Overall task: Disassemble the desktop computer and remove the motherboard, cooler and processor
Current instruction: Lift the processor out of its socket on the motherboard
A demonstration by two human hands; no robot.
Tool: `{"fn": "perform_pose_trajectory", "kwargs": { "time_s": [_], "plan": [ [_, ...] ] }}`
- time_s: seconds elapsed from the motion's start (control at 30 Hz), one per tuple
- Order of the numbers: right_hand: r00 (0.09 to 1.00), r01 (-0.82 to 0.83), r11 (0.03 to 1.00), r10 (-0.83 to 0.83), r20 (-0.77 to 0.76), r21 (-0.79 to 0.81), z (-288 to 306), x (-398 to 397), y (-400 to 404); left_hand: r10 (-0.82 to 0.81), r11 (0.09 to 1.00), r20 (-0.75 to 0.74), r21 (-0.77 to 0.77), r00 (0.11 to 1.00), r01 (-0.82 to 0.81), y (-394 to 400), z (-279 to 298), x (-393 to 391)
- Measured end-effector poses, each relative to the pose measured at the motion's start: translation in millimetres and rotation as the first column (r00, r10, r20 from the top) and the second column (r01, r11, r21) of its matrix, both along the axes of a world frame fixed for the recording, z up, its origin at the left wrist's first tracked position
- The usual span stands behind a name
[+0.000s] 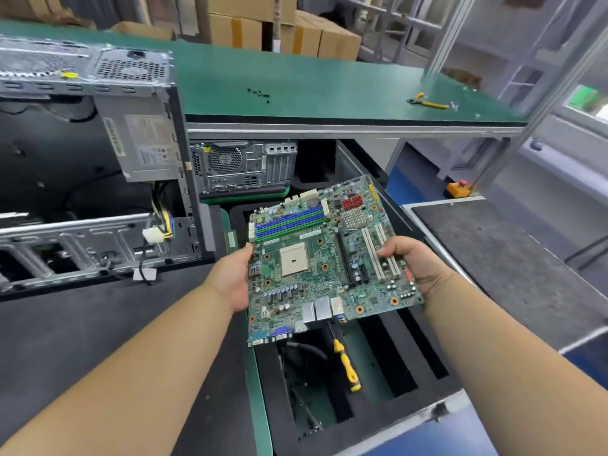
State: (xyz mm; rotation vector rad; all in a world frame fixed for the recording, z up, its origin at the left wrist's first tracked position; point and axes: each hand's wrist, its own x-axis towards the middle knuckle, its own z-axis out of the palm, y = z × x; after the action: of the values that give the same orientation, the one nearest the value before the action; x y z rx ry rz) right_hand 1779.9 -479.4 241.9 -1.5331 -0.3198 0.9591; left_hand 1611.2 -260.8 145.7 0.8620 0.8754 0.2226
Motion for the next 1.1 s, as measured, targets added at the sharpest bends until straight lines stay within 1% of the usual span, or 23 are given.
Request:
{"fn": "perform_pose_trajectory", "kwargs": {
  "time_s": [0.07, 0.2, 0.3, 0.33, 0.4, 0.5, 0.63, 0.73, 0.8, 0.87, 1.1],
  "plan": [
    [0.997, 0.013, 1.0, -0.012, 0.071, -0.009, 7, 7, 7, -0.019, 1.0, 0.02, -0.013, 1.0, 0.019, 4, 6, 12],
    [0.994, 0.024, 0.995, -0.014, 0.113, -0.092, 18, 15, 19, -0.075, 0.995, 0.064, -0.068, 0.995, 0.079, 14, 6, 28],
    [0.993, 0.027, 0.983, -0.006, 0.115, -0.179, 25, 18, 25, -0.159, 0.972, 0.167, -0.145, 0.973, 0.184, 19, -1, 33],
    [0.992, 0.026, 0.977, 0.002, 0.129, -0.21, 28, 19, 28, -0.17, 0.966, 0.178, -0.162, 0.969, 0.199, 20, -4, 34],
    [0.982, 0.039, 0.961, 0.013, 0.186, -0.275, 33, 22, 34, -0.174, 0.967, 0.131, -0.162, 0.976, 0.195, 24, -11, 35],
    [0.984, 0.038, 0.943, 0.022, 0.177, -0.33, 39, 27, 46, -0.15, 0.975, 0.078, -0.154, 0.986, 0.16, 31, -18, 34],
    [0.972, 0.047, 0.868, 0.074, 0.223, -0.494, 41, 33, 62, -0.156, 0.974, 0.057, -0.156, 0.986, 0.163, 41, -28, 27],
    [0.914, 0.057, 0.785, 0.206, 0.348, -0.617, 39, 34, 74, -0.157, 0.977, 0.059, -0.139, 0.986, 0.164, 50, -34, 22],
    [0.884, 0.097, 0.764, 0.228, 0.407, -0.638, 34, 36, 81, -0.155, 0.98, 0.058, -0.119, 0.986, 0.161, 55, -36, 19],
    [0.89, 0.097, 0.76, 0.222, 0.398, -0.642, 28, 34, 87, -0.161, 0.981, 0.058, -0.098, 0.985, 0.167, 58, -37, 17],
    [0.914, 0.014, 0.727, 0.269, 0.304, -0.686, -5, 27, 102, -0.167, 0.983, 0.076, -0.067, 0.983, 0.172, 64, -35, 10]
  ]
}}
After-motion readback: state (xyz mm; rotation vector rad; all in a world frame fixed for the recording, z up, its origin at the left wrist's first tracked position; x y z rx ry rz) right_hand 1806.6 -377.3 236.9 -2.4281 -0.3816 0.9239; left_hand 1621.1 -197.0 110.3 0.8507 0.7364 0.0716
